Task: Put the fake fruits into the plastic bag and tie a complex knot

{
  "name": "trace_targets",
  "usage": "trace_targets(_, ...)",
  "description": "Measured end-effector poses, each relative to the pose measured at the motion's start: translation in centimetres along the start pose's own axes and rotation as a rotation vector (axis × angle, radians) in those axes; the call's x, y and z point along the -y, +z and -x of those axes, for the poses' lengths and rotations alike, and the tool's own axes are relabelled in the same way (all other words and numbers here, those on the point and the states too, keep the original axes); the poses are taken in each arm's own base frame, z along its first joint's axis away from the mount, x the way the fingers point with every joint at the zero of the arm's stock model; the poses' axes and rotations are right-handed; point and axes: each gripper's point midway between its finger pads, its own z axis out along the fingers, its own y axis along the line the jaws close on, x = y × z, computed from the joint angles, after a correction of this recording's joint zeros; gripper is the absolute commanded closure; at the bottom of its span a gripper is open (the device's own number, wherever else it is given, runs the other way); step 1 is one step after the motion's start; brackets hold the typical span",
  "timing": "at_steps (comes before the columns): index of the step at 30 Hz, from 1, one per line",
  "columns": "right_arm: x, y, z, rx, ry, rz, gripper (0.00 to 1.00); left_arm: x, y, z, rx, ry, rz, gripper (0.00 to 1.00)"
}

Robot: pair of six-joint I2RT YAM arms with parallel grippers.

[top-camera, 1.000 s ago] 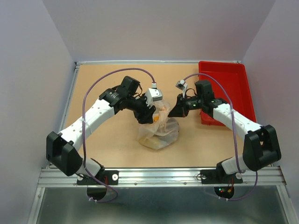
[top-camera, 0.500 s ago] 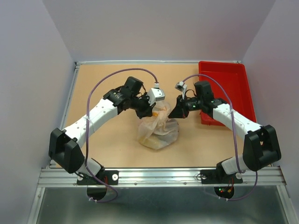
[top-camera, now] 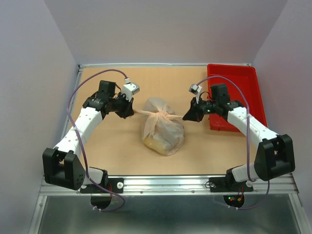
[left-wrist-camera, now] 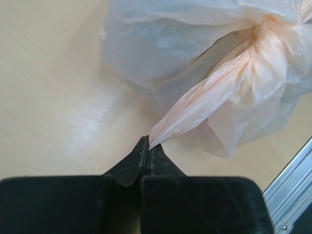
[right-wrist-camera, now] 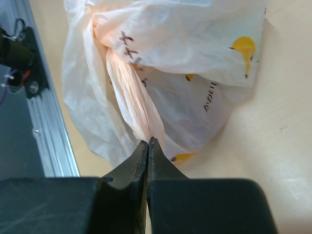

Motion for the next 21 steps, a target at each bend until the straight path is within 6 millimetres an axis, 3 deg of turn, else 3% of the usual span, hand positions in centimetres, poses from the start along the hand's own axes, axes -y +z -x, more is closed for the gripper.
trace_targets(4,1.8,-0.7,-0.9,-0.020,-0.037,-0.039,1.00,-1.4,-0.1,-2.7,-0.025,-0.053,0.006,1.00)
trace_targets(10,4.0,-0.9,-3.0,-0.075,-0.042,-0.057,1.00,-1.7,0.0,-6.6,-0.067,-0.070,-0.007,1.00)
trace_targets(21,6.1,-0.9,-5.0,-0.121,-0.071,-0.062,1.00,-3.7,0.4,-8.2,-0.071,-0.070,0.011,1.00)
